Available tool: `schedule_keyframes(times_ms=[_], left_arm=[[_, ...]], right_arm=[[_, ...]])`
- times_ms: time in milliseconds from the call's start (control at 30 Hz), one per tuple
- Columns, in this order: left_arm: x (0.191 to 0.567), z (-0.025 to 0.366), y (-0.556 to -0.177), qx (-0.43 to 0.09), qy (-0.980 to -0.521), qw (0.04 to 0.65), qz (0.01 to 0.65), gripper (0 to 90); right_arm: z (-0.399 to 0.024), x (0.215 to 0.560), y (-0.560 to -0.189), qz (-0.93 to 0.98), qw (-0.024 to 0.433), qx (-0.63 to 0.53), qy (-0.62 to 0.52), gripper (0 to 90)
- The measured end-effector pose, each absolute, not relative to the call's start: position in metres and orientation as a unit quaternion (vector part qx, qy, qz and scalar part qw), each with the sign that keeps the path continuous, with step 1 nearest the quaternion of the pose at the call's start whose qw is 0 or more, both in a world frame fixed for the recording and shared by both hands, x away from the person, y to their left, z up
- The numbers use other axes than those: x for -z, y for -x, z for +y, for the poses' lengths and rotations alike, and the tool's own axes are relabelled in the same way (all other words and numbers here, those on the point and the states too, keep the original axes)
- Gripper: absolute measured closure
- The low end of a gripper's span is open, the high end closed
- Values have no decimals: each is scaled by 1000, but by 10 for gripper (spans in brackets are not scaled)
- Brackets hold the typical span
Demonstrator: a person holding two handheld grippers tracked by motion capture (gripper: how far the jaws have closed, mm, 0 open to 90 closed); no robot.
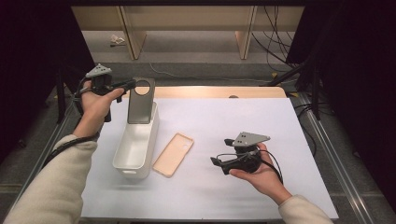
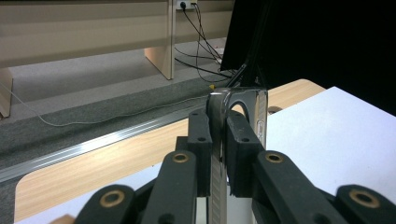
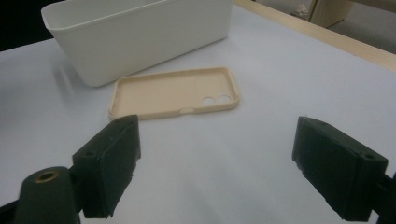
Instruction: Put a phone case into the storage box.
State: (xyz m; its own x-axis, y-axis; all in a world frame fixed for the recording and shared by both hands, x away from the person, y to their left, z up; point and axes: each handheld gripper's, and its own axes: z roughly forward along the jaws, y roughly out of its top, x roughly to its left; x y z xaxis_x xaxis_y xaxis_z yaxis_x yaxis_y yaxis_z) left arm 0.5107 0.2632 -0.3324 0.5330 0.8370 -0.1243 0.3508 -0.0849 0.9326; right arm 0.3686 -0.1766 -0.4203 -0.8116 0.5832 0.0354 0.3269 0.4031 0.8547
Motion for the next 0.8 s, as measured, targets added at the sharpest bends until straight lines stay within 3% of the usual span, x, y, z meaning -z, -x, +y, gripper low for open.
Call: schedule_keyframes(times_ms=[800], left_arm=[[342,267,-520,-222,-690,531,439,818]], right_arm=[[-177,421,-369,826,135,-472,-277,163]])
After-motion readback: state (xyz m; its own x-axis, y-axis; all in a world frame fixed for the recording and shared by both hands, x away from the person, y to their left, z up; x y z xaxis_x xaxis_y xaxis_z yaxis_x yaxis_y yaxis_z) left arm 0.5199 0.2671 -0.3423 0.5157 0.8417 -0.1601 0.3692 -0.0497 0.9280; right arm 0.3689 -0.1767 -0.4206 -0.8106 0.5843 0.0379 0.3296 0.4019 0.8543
